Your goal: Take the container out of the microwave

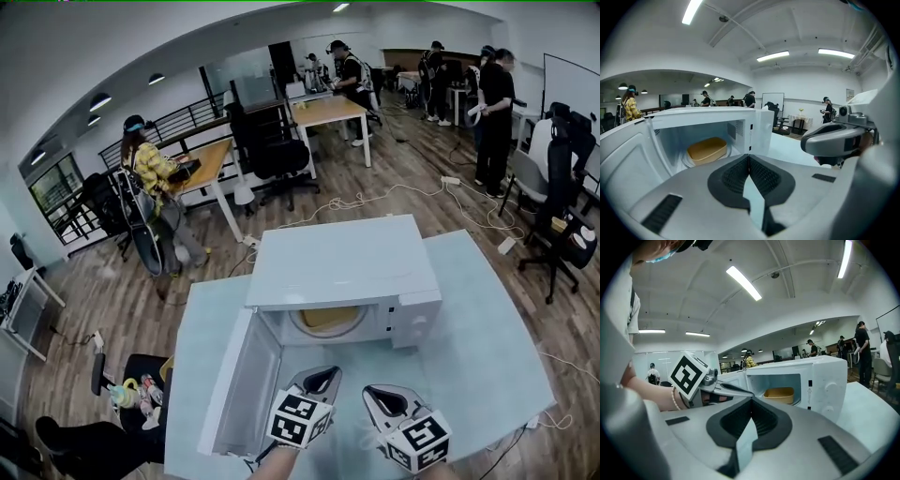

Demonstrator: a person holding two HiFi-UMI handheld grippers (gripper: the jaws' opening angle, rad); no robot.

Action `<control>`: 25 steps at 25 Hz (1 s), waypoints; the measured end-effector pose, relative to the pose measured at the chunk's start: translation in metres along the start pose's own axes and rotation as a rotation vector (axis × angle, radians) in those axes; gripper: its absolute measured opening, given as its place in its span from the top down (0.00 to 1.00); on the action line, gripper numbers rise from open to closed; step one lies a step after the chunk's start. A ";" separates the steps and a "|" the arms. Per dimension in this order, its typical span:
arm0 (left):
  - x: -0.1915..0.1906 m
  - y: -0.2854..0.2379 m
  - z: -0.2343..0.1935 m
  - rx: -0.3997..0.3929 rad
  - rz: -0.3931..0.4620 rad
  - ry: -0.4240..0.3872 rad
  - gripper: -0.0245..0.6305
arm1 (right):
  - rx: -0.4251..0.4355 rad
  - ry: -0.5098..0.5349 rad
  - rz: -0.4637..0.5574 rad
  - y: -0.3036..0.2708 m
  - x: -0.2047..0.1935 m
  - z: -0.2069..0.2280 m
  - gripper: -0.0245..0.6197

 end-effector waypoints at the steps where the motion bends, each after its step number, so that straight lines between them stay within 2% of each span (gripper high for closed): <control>1: -0.001 -0.002 -0.006 0.014 -0.003 -0.006 0.97 | -0.004 -0.002 0.000 -0.003 0.000 0.002 0.95; 6: 0.005 -0.010 -0.032 0.098 0.011 -0.046 0.97 | -0.031 -0.024 0.001 -0.017 -0.003 0.014 0.95; 12: 0.005 -0.026 -0.048 0.118 -0.002 -0.136 0.97 | -0.031 -0.033 -0.027 -0.032 -0.010 0.022 0.95; 17: -0.002 -0.042 -0.059 0.141 -0.034 -0.182 0.97 | -0.043 -0.042 -0.045 -0.038 -0.014 0.033 0.95; 18: -0.003 -0.047 -0.062 0.132 -0.047 -0.191 0.95 | -0.046 -0.047 -0.045 -0.039 -0.015 0.035 0.95; 20: -0.005 -0.055 -0.067 0.126 -0.059 -0.209 0.83 | -0.054 -0.059 -0.050 -0.042 -0.018 0.040 0.95; 23: -0.007 -0.064 -0.080 0.142 -0.072 -0.242 0.82 | -0.062 -0.068 -0.063 -0.045 -0.025 0.043 0.95; 25: -0.013 -0.073 -0.089 0.141 -0.113 -0.266 0.80 | -0.064 -0.068 -0.067 -0.048 -0.026 0.044 0.95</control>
Point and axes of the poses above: the fingertips, and each gripper's own axes: y backward along the fingers, z to its right, x out of its top, the point moved 5 cm from there along y, backward along the fingers, and after that the axes turned 6 degrees about z, right-handed, at the moved point
